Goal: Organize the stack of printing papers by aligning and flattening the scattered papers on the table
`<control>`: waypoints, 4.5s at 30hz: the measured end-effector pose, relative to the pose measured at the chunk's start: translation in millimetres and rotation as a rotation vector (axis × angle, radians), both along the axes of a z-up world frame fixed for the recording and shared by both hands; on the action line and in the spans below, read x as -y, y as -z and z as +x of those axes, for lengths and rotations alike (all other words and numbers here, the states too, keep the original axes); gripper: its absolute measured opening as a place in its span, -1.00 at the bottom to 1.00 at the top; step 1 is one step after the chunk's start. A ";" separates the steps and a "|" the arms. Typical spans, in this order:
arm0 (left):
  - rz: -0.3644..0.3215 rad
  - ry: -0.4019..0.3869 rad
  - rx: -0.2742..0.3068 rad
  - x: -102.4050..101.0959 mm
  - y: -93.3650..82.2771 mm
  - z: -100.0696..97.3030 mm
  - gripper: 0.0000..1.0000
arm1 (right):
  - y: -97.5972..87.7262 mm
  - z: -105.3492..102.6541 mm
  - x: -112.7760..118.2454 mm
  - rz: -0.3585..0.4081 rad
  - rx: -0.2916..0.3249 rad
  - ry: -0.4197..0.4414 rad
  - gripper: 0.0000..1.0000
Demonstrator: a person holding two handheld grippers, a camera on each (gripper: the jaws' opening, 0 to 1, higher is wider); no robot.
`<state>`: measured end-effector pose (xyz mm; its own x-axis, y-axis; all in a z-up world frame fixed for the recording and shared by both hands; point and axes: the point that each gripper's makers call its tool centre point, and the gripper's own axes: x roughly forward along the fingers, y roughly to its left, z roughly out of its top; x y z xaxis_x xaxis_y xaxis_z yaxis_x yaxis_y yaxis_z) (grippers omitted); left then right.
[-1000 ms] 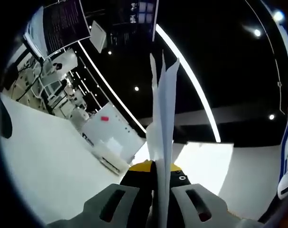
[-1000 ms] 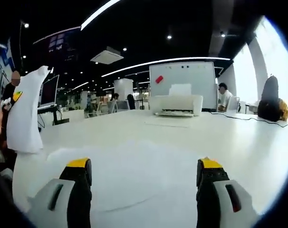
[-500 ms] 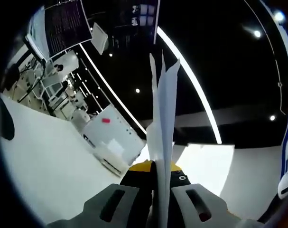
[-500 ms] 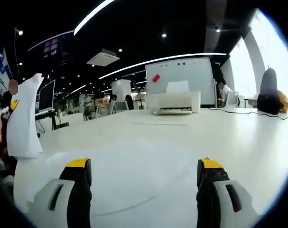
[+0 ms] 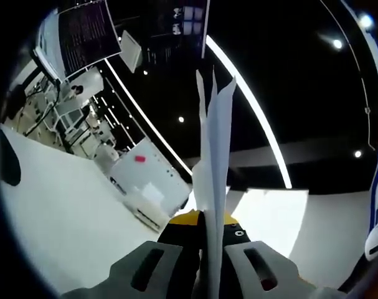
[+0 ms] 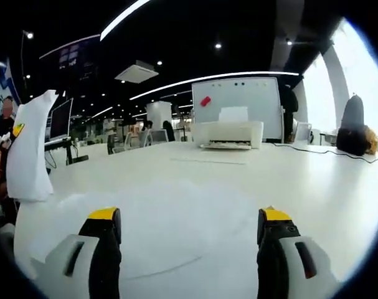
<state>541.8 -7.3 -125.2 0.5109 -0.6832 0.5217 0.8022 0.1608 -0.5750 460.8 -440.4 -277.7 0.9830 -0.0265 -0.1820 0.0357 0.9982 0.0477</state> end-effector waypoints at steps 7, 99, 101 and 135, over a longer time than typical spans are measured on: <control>-0.010 0.002 -0.004 -2.7 0.4 -0.6 -0.88 | -0.5 -0.7 -1.8 -0.011 0.000 0.001 0.69; -0.027 0.039 -0.020 9.2 3.7 -12.6 -0.88 | 36.3 19.0 8.7 -0.051 -0.180 -0.081 0.81; -0.027 0.038 -0.020 9.2 3.9 -11.9 -0.88 | 36.5 19.2 8.9 -0.052 -0.180 -0.080 0.81; -0.031 0.041 -0.022 7.1 1.5 -12.6 -0.88 | 32.2 18.1 -23.8 -0.059 -0.147 -0.212 -0.34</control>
